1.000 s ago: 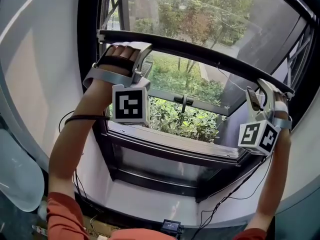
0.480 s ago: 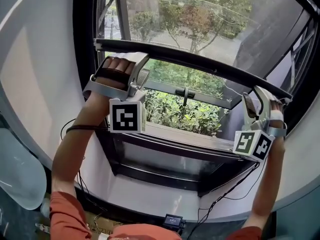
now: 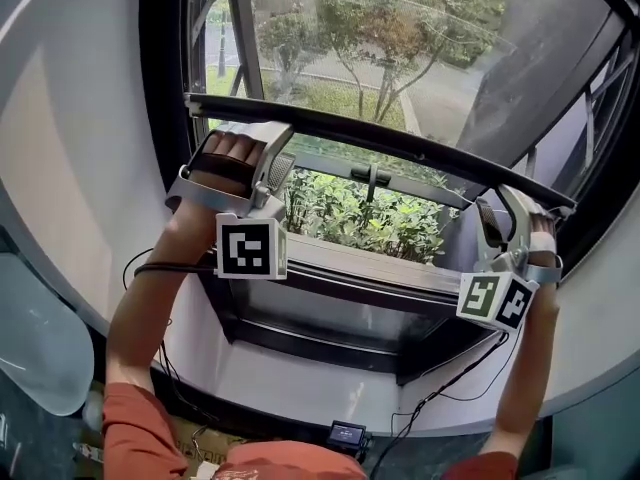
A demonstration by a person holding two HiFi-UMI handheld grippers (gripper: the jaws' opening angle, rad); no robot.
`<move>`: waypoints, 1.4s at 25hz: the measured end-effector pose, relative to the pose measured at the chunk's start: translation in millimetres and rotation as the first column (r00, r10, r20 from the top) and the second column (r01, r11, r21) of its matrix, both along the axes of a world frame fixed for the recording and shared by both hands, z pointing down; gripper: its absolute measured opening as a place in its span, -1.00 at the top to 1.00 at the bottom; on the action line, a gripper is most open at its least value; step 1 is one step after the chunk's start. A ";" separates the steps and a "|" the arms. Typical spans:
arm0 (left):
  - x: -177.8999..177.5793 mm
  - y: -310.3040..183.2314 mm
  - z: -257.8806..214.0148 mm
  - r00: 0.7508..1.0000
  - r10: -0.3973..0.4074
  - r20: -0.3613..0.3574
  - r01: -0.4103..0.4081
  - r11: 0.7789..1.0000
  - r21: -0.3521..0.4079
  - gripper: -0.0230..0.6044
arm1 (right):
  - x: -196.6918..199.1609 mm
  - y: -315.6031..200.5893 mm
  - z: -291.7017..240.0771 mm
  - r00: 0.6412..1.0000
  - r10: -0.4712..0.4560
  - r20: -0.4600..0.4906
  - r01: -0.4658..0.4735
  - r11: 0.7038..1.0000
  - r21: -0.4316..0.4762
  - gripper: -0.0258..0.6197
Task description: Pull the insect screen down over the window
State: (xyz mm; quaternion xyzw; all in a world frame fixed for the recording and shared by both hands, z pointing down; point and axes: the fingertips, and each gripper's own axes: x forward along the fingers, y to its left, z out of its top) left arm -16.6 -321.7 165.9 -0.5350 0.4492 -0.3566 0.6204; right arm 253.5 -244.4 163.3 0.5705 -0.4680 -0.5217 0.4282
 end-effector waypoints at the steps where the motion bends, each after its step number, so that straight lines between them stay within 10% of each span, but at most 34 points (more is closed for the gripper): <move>1: -0.5 0.1 3.0 1.000 -0.003 0.003 0.003 1.000 -0.005 0.20 | -0.3 0.2 2.4 1.000 -0.003 0.005 0.003 1.000 -0.003 0.35; 35: -2.3 11.3 122.5 0.998 0.054 0.015 -0.049 0.969 -0.244 0.20 | -4.3 8.2 116.2 0.995 -0.014 0.097 0.036 0.972 -0.233 0.35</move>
